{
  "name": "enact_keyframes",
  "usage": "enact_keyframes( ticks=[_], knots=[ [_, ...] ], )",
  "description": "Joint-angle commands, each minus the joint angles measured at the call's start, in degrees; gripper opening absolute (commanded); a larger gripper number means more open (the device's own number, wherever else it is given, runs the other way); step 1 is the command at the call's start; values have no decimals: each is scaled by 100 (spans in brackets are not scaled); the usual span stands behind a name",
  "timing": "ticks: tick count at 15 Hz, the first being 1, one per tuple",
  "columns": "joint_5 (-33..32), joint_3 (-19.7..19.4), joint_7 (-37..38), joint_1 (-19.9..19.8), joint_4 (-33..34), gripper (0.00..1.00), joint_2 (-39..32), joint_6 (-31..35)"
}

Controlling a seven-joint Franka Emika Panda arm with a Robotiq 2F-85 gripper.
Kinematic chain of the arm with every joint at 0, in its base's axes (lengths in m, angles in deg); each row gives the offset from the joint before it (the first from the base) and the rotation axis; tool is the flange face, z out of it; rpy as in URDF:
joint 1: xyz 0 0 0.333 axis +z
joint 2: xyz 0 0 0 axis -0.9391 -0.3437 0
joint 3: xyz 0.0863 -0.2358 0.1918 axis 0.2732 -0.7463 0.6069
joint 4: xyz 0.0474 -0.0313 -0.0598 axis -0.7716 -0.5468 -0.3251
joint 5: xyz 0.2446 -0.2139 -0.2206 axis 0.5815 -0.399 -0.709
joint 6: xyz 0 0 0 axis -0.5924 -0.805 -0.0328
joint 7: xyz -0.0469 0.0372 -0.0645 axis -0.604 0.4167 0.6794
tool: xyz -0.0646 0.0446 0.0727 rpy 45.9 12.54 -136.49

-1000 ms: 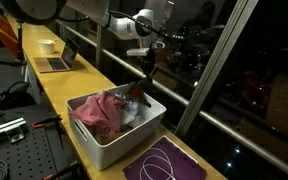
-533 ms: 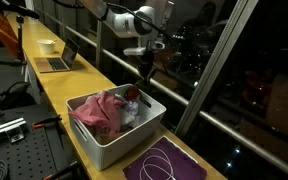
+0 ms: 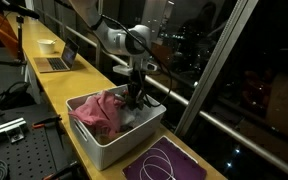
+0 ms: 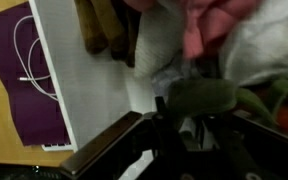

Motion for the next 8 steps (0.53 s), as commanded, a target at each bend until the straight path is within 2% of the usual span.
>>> enact_keyframes(
  ticks=[1,6,7,8],
  knots=[
    [-88,-107,135,-162,-1442,58,784,637],
    [-462,-396,234,-327,-3017,95,1994,1238],
    [-557,-429,254,-358,-3211,99,2232,1257],
    [-638,-425,298,-384,-3388,100,2467,1284]
  ],
)
